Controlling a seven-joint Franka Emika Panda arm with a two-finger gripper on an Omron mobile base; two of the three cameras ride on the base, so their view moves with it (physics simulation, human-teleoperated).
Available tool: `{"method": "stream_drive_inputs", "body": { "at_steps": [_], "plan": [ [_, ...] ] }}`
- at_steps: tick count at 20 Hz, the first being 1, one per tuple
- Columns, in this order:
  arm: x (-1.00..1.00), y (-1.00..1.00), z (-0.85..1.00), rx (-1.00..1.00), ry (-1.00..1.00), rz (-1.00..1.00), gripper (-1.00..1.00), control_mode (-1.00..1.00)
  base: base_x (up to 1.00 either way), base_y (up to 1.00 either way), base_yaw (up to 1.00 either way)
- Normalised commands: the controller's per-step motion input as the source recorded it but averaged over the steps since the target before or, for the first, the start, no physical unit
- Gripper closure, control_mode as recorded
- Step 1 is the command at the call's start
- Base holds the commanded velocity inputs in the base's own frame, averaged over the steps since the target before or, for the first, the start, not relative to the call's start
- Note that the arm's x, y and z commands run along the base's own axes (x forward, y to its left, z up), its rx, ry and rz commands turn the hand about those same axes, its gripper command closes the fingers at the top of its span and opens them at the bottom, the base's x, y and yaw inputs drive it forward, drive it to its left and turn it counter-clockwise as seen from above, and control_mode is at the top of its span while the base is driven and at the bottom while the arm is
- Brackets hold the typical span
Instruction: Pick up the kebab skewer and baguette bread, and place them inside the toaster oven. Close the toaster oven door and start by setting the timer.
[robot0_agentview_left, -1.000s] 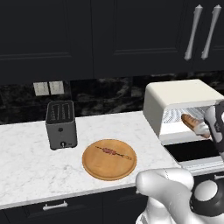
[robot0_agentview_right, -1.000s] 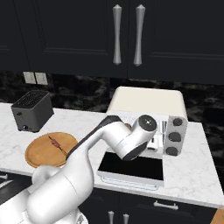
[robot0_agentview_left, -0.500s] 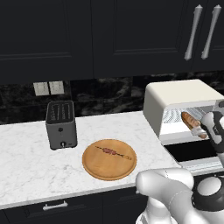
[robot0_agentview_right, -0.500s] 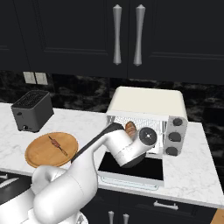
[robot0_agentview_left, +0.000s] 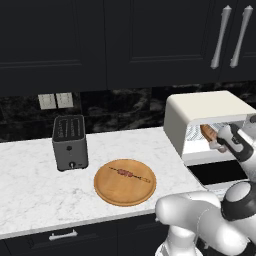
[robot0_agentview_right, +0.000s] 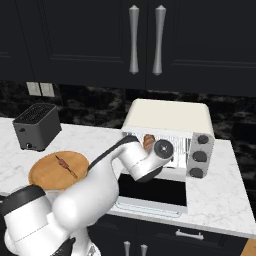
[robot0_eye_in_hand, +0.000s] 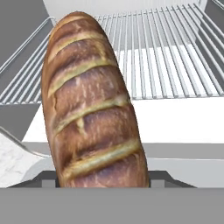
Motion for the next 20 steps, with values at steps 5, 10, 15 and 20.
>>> {"method": "stream_drive_inputs", "body": {
  "at_steps": [5, 10, 15, 20],
  "plan": [
    [0.3, 0.0, -0.24, 0.0, 0.0, -0.04, 1.0, -1.0, 0.0, 0.0, 0.0],
    [0.14, 0.0, -0.25, 0.0, 0.0, -0.03, 1.0, -1.0, 0.0, 0.0, 0.0],
    [0.12, 0.04, 0.0, 0.0, 0.0, -0.04, 1.0, -1.0, 0.0, 0.0, 0.0],
    [0.19, 0.05, 0.03, 0.0, 0.0, -0.06, 1.0, -1.0, 0.0, 0.0, 0.0]
  ]
}}
